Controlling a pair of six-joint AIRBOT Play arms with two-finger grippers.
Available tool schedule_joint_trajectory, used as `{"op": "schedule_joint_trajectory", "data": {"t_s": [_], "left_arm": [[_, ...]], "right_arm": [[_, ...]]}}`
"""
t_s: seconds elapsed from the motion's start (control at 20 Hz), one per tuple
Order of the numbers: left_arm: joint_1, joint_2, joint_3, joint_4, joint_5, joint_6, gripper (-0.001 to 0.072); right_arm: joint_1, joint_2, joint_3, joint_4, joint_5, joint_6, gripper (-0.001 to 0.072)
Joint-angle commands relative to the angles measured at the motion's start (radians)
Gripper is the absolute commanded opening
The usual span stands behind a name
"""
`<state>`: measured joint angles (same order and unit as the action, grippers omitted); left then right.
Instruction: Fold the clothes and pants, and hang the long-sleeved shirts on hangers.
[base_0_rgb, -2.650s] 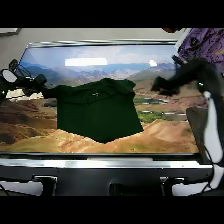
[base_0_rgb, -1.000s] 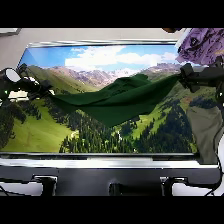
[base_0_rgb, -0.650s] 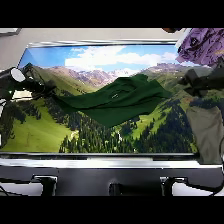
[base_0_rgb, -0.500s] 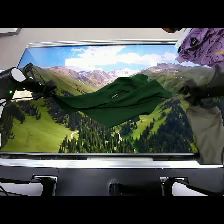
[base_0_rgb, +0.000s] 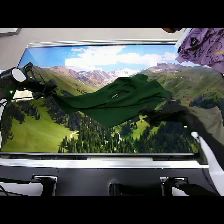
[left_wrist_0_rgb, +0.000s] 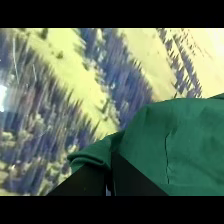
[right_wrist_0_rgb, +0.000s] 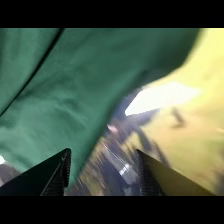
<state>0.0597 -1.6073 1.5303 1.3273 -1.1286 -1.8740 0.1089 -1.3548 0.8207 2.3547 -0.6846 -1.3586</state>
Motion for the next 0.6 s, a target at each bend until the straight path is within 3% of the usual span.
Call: {"op": "schedule_joint_trajectory", "data": {"t_s": [0.0,0.15,0.35,0.45,0.5,0.55], "left_arm": [[-0.001,-0.011,0.0,0.0,0.014,0.0,0.0018],[-0.001,-0.025,0.0,0.0,0.014,0.0,0.0018],[-0.001,-0.042,0.0,0.0,0.013,0.0,0.0018],[-0.001,-0.044,0.0,0.0,0.013,0.0,0.0018],[-0.001,-0.043,0.0,0.0,0.012,0.0,0.0018],[-0.001,-0.041,0.003,-0.001,0.01,0.0,0.0018]], "right_arm": [[0.128,-0.108,0.033,0.02,0.16,0.081,0.0479],[0.123,-0.152,0.107,-0.007,0.175,0.077,0.043],[0.123,-0.2,0.159,-0.029,0.156,0.095,0.0417],[0.123,-0.206,0.161,-0.034,0.133,0.097,0.0235],[0.123,-0.192,0.166,-0.037,0.132,0.08,0.0018],[0.122,-0.171,0.177,-0.041,0.133,0.062,0.0025]]}}
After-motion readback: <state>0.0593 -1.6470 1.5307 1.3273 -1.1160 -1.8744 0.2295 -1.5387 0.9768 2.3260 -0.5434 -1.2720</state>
